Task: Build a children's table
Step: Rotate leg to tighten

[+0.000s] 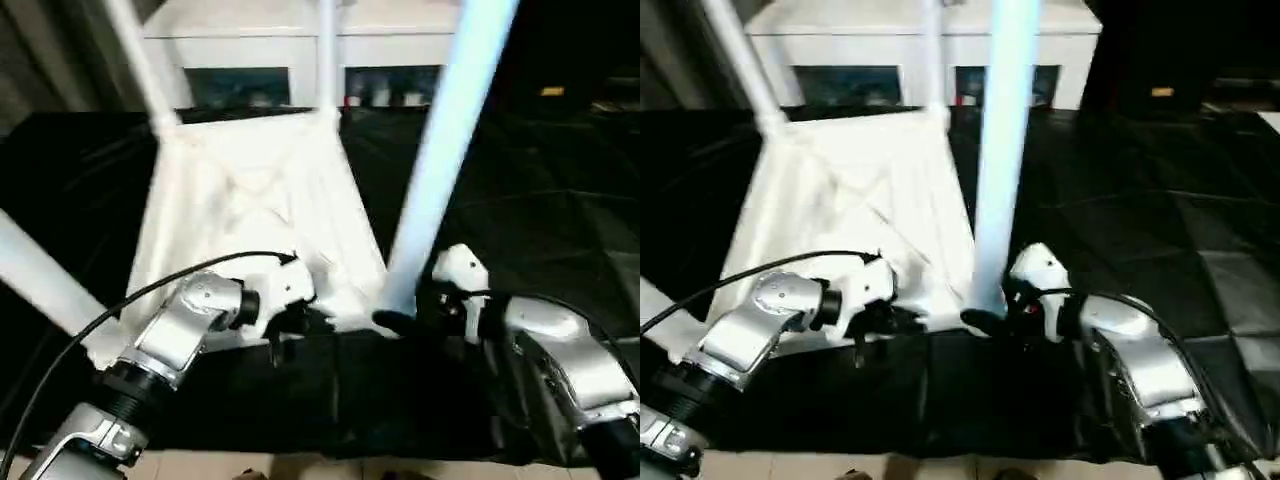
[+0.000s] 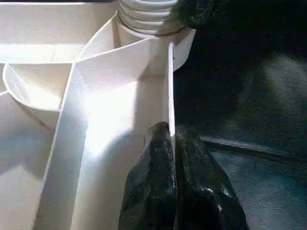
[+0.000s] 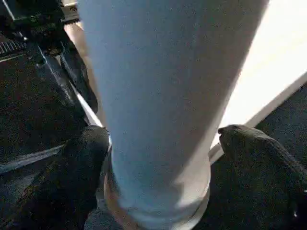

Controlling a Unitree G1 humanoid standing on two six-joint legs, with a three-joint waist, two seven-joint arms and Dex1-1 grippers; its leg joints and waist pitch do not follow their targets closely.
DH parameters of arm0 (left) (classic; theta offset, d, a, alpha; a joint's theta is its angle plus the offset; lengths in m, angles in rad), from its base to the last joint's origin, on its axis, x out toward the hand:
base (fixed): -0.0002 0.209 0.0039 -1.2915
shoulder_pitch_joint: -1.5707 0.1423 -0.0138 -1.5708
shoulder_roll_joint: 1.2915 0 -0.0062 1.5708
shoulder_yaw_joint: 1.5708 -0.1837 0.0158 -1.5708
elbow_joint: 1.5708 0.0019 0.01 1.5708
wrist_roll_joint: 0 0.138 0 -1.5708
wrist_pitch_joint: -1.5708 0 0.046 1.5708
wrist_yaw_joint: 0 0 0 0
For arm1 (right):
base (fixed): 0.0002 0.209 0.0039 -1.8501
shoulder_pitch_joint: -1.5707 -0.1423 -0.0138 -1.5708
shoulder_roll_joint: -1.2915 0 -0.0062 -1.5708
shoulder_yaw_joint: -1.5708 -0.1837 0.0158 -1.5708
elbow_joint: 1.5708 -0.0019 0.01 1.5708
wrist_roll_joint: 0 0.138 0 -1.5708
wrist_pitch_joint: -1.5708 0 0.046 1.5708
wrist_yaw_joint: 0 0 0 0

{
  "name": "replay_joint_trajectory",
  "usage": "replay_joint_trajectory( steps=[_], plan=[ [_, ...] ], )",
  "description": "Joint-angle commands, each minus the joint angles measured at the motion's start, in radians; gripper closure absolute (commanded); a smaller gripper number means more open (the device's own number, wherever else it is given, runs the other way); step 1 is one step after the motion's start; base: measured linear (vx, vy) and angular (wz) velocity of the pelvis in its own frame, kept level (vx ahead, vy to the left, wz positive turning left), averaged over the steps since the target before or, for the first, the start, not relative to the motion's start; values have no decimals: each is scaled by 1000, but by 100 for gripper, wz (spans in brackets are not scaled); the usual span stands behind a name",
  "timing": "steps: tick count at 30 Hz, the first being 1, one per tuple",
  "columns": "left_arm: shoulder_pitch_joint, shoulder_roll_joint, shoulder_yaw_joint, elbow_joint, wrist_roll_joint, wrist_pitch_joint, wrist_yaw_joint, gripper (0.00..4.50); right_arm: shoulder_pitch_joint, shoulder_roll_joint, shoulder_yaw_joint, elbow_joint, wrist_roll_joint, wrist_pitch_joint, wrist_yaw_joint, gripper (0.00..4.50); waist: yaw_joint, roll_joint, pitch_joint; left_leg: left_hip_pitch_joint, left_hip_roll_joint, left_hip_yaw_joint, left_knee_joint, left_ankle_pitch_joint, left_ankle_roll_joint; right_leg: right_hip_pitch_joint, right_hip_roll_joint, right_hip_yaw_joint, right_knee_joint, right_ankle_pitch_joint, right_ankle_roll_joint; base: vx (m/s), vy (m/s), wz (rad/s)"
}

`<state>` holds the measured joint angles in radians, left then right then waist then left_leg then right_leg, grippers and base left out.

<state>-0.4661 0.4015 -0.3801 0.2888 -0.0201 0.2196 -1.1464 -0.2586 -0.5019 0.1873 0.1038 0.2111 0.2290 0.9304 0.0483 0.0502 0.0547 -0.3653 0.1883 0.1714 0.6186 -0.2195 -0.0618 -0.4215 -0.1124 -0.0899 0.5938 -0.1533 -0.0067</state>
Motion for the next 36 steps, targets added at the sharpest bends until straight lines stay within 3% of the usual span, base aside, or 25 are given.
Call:
replay_joint_trajectory(
  steps=[1, 4, 8, 12, 21, 24, 27, 29, 31, 32, 36],
  plan=[
    [-8, -7, 0, -37, -39, -14, -19, 450, -11, -9, 14, 22, -6, -8, 22, 35, -4, -14, -67, 10, 37, 0, -83, -180, 84, 60, -32, 45, -58, -236, -258, 0, 0, 0],
    [-12, -3, 6, -29, -29, -14, -23, 450, -14, -17, 21, 42, -18, -17, 45, 72, -5, -16, -67, 11, 36, 1, -84, -195, 61, 60, -31, 48, -61, -253, -244, 0, 0, 0],
    [-13, 1, 9, -28, -30, -12, -25, 450, -18, -19, 19, 55, -20, -24, 51, 113, -6, -17, -71, 2, 33, -1, -80, -143, 71, 66, -32, 49, -54, -209, -240, 0, 0, 0],
    [-14, 1, 10, -26, -29, -13, -23, 450, -26, -8, 3, 66, -6, -26, 44, 153, -7, -16, -74, 0, 33, -1, -76, -109, 89, 67, -31, 48, -50, -172, -251, 0, 0, 0],
    [-5, 7, 1, -16, -23, -11, -26, 450, -12, 23, -7, 87, 15, -15, 40, 180, -9, -15, -75, 0, 33, -1, -75, -114, 96, 66, -31, 47, -49, -173, -260, 0, 0, 0],
    [-11, -12, -12, 14, 20, -3, 36, 450, -46, 99, -32, 189, -52, -20, -159, 181, -18, -15, -70, -3, 31, -2, -80, -144, 68, 66, -32, 45, -56, -230, -245, 0, 0, 0],
    [-28, -94, -9, 64, 54, 19, 165, 450, -98, 237, -100, 315, -95, 3, -470, 181, -39, -11, -65, -2, 27, -5, -87, -211, 16, 61, -31, 43, -67, -336, -206, 0, 0, 0],
    [-53, -157, -19, 103, 90, 41, 263, 450, -134, 318, -140, 379, -106, 25, -652, 181, -55, -16, -67, -1, 25, -11, -90, -254, -11, 63, -32, 40, -77, -403, -172, 0, 0, 0],
    [-67, -189, -17, 123, 105, 55, 320, 450, -148, 350, -154, 403, -104, 26, -708, 181, -59, -12, -65, 5, 23, -10, -89, -283, -9, 57, -30, 39, -83, -423, -167, 0, 0, 0],
    [-85, -238, -12, 151, 115, 83, 392, 450, -170, 397, -175, 439, -101, 23, -787, 181, -63, -16, -62, 8, 21, -6, -88, -301, -7, 51, -29, 39, -90, -442, -163, 0, 0, 0],
    [-130, -333, 0, 235, 143, 98, 528, 450, -222, 473, -139, 518, -138, -23, -861, 181, -64, -13, -62, 17, 18, -10, -87, -347, 2, 46, -29, 33, -101, -501, -140, 0, 0, 0]
  ],
)
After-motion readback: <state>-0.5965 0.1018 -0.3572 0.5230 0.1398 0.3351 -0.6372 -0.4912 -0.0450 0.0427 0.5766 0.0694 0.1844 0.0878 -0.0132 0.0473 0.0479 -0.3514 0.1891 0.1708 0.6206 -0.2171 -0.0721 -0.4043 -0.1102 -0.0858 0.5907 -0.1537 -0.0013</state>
